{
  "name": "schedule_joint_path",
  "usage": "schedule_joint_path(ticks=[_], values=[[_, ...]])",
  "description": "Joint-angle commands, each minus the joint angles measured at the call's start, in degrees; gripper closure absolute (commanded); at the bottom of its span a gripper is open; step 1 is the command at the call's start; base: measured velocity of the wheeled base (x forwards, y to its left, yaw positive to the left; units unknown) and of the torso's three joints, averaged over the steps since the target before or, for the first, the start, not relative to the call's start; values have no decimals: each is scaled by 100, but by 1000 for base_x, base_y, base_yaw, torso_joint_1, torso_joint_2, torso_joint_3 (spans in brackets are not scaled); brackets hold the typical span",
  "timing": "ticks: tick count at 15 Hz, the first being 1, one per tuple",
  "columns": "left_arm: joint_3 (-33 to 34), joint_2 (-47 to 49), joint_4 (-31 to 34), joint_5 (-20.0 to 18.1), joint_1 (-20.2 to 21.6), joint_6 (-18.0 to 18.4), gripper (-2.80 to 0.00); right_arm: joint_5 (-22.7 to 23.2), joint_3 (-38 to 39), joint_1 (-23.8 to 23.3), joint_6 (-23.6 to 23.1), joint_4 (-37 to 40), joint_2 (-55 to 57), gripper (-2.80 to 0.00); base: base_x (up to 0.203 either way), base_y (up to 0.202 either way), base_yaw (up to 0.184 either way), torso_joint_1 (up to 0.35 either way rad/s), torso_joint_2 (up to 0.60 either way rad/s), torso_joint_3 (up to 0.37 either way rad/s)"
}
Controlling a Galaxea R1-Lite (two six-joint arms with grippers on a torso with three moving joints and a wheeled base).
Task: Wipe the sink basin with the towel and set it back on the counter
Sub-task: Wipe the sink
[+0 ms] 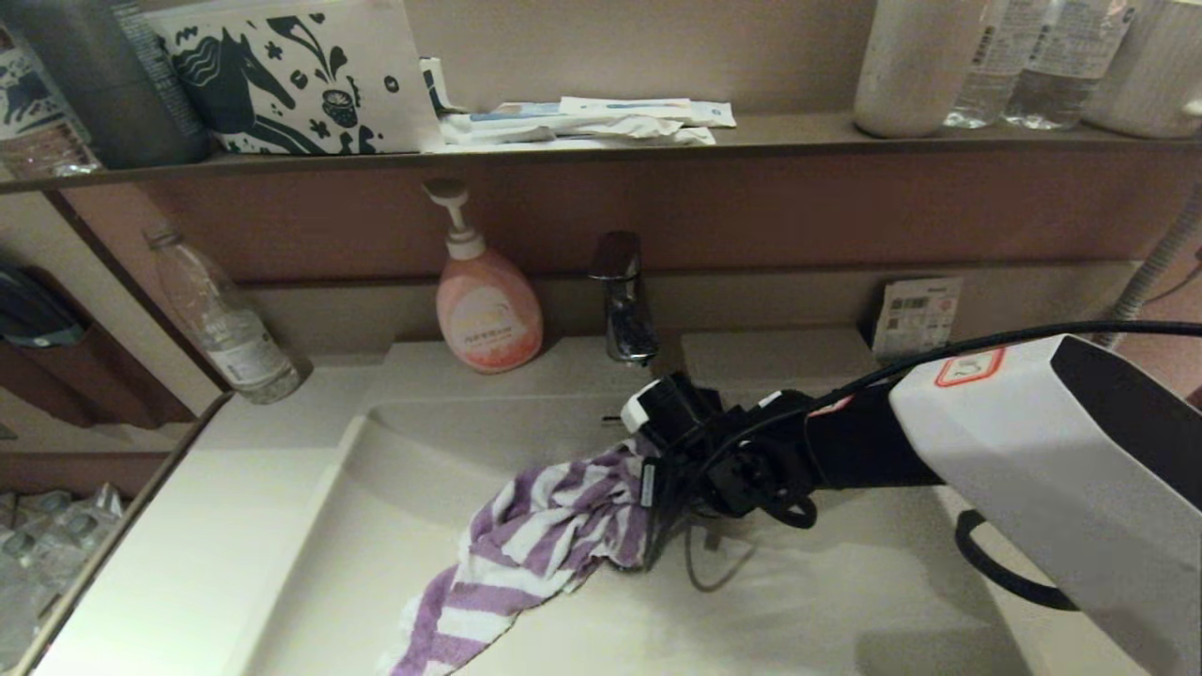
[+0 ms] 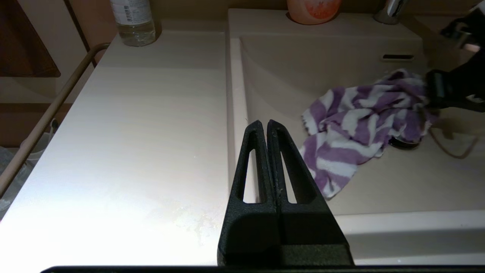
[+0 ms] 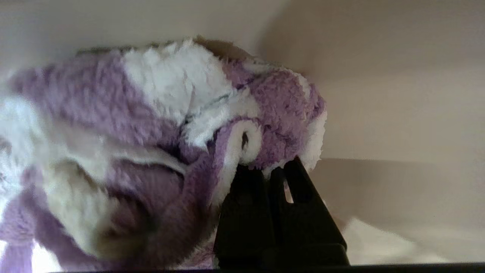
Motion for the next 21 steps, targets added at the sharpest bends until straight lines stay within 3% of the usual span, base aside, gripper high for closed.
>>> schedule_joint_path(ticks=[1, 6, 12, 15, 21], values=[[0, 1, 0, 0, 1, -5, 0, -27, 290, -240, 12, 19, -288, 0, 0, 0, 0, 0, 0, 0], [0, 1, -3, 0, 1, -5, 0, -30, 920, -853, -208, 76, -821, 0, 0, 0, 0, 0, 0, 0], [0, 1, 2, 0, 1, -5, 0, -211, 1088, -1360, -259, 1409, -1323, 0, 0, 0, 0, 0, 0, 0], [0, 1, 2, 0, 1, -5, 0, -280, 1206, -1338, -219, 2057, -1350, 0, 0, 0, 0, 0, 0, 0], [0, 1, -7, 0, 1, -5, 0, -281, 1549, -725, -63, 2277, -783, 0, 0, 0, 0, 0, 0, 0]])
